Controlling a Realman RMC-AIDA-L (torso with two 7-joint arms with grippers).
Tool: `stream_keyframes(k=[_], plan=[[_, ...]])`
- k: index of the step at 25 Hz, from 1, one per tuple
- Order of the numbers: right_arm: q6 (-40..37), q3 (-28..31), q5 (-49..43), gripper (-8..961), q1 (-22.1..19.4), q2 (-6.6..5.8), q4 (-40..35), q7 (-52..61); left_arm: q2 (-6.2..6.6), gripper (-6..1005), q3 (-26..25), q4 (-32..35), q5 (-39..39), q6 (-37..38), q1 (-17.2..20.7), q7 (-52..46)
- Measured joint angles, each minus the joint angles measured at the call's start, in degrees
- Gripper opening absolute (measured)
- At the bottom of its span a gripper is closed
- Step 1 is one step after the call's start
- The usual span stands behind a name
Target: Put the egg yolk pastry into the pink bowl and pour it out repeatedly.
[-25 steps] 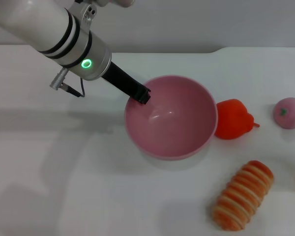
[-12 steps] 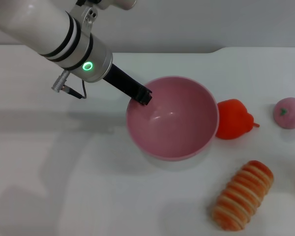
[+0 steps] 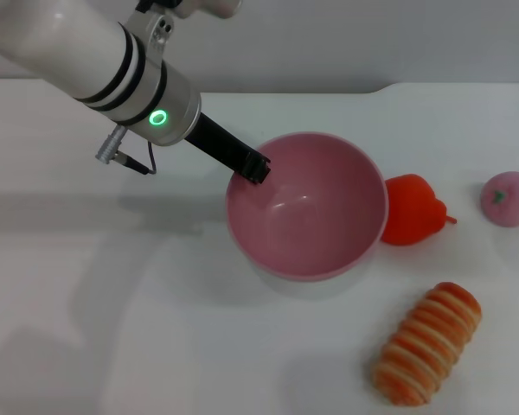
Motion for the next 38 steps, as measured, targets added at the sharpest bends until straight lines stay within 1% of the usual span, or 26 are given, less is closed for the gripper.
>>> stream_keyframes(k=[2, 4, 7, 10, 12, 15, 19, 23, 29, 30, 31, 33, 35, 37, 38], plan=[[-1.4, 1.7, 4.5, 165, 1.0, -0.39, -5.1, 0.7, 0.01, 35, 0.4, 0.0, 0.0, -0.1, -0.1, -0.1], [-2.2, 3.2, 9.7, 153, 1.9, -0.33, -10.9, 2.2, 0.04, 35, 1.0, 0.0, -0.1, -0.2, -0.3, -0.2], [-2.5, 4.1, 19.2, 136, 2.2, 0.74, -20.0, 4.2, 0.08, 35, 1.5, -0.1, -0.1, -0.4, -0.5, -0.4], [-1.8, 3.4, 27.3, 136, 2.1, 1.88, -23.9, 4.6, 0.10, 35, 1.5, -0.1, -0.1, -0.4, -0.5, -0.5], [-1.4, 1.8, 31.8, 136, 2.3, 2.09, -22.4, 4.5, 0.10, 35, 1.5, -0.1, -0.1, -0.5, -0.6, -0.5], [-1.1, -1.4, 37.2, 135, 2.8, 1.98, -16.9, 2.9, 0.11, 35, 1.6, -0.3, -0.1, -0.6, -0.6, -0.6], [-0.7, -3.6, 37.9, 130, 3.9, 1.95, -11.4, 1.6, 0.11, 35, 1.6, -0.6, -0.1, -0.7, -0.6, -0.6], [0.7, -3.4, 37.9, 112, 4.2, 1.89, -9.5, 1.3, 0.11, 35, 1.6, -0.6, -0.1, -0.9, -0.7, -0.6], [2.0, -3.0, 37.9, 223, 3.1, 1.58, -9.3, 1.3, 0.16, 35, 1.6, -0.6, -0.1, -1.3, -0.9, -0.6], [2.3, -2.8, 37.9, 334, 2.7, 1.56, -9.3, 1.3, 0.16, 35, 1.6, -0.6, -0.1, -1.4, -1.0, -0.6], [2.7, -2.5, 37.9, 445, 2.3, 1.53, -9.3, 1.2, 0.17, 35, 1.6, -0.6, -0.1, -1.5, -1.0, -0.5], [3.3, -0.6, 38.3, 449, 1.3, 1.55, -9.5, 0.6, 0.18, 35, 1.7, -0.6, -0.1, -2.5, -1.0, -0.4], [4.1, 2.9, 40.0, 454, -0.1, 1.78, -9.5, -0.9, 0.18, 35, 2.9, -0.6, 0.1, -4.8, -0.8, -0.1], [5.6, 7.9, 44.8, 458, -2.2, 2.00, -7.7, -3.6, 0.24, 34, 6.4, -0.5, 0.4, -10.1, -0.2, 0.6], [6.6, 10.4, 49.0, 458, -3.8, 1.96, -5.6, -5.6, 0.25, 34, 8.2, -0.4, 0.5, -13.1, 0.2, 0.9]])
